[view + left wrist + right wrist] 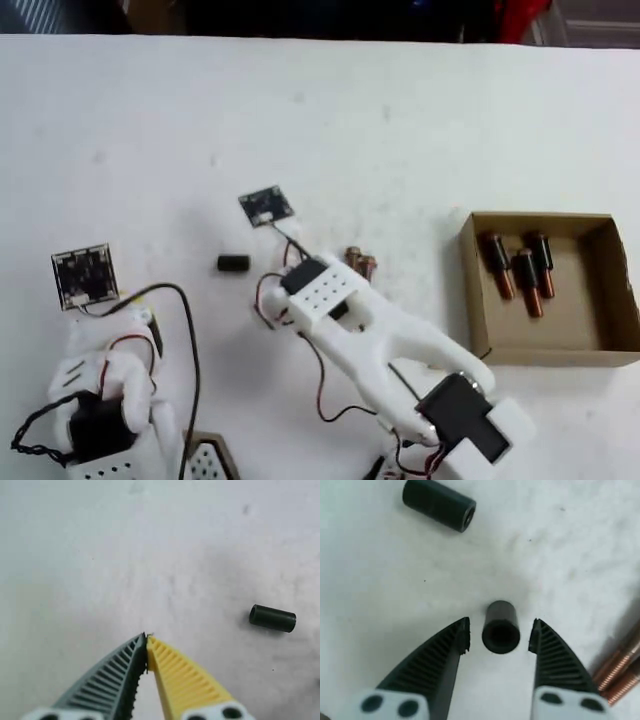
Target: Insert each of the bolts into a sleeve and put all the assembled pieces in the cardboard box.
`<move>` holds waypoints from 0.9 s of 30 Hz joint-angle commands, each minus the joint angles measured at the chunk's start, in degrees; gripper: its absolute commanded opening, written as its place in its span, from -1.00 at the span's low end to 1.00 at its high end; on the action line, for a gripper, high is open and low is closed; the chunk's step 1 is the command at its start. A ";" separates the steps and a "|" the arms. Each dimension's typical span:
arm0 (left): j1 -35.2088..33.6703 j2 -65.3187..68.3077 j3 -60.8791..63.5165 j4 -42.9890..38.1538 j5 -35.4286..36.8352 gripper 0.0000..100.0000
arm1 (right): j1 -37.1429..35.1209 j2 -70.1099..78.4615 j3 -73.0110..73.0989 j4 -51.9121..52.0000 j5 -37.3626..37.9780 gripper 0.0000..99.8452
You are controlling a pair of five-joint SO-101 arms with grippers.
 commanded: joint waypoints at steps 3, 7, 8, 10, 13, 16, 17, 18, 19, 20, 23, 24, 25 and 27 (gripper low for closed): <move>-0.31 -0.22 -0.53 -0.79 -0.09 -0.96 | -0.22 -2.86 0.62 -0.84 0.70 -0.64; -0.31 -0.22 -0.53 -0.70 -0.09 -0.96 | -0.04 -2.86 0.53 -0.92 0.70 -0.69; -0.31 -0.22 -0.44 -0.70 -0.09 -0.96 | 0.57 -2.86 0.44 -1.19 0.70 -0.74; -0.22 -0.22 0.18 -1.05 -0.09 -0.96 | 2.15 -2.86 0.44 -3.56 0.70 -0.83; -0.22 -0.22 0.26 -1.05 -0.09 -0.96 | 4.53 -2.86 0.44 -5.49 0.70 -0.86; -0.13 -0.22 0.26 -1.05 -0.09 -0.96 | 5.14 -2.95 0.00 -5.76 0.70 -0.86; -0.13 -0.22 0.26 -1.05 -0.09 -0.96 | 5.14 -2.95 -0.62 -5.67 0.70 -0.86; -0.13 -0.22 0.26 -1.05 -0.09 -0.96 | 5.14 -2.95 -1.23 -5.67 0.79 -0.86; -0.13 -0.22 0.35 -1.05 -0.09 -0.96 | 5.14 -2.86 -1.93 -5.67 1.49 -0.87; -0.13 -0.22 0.35 -1.05 -0.09 -0.96 | 5.05 -2.86 -2.46 -5.49 3.08 -0.87; -0.13 -0.22 0.35 -1.05 -0.09 -0.96 | 5.05 -2.86 -2.99 -5.67 6.86 -0.86; -0.13 -0.22 0.35 -1.05 -0.09 -0.96 | 5.05 -2.77 -2.99 -5.76 7.38 -0.86; -0.13 -0.22 0.35 -1.05 -0.09 -0.96 | 5.05 -2.77 -2.99 -5.76 7.65 -0.86; -0.13 -0.22 0.35 -1.05 -0.09 -0.96 | 5.05 -2.77 -3.08 -5.85 7.91 -0.86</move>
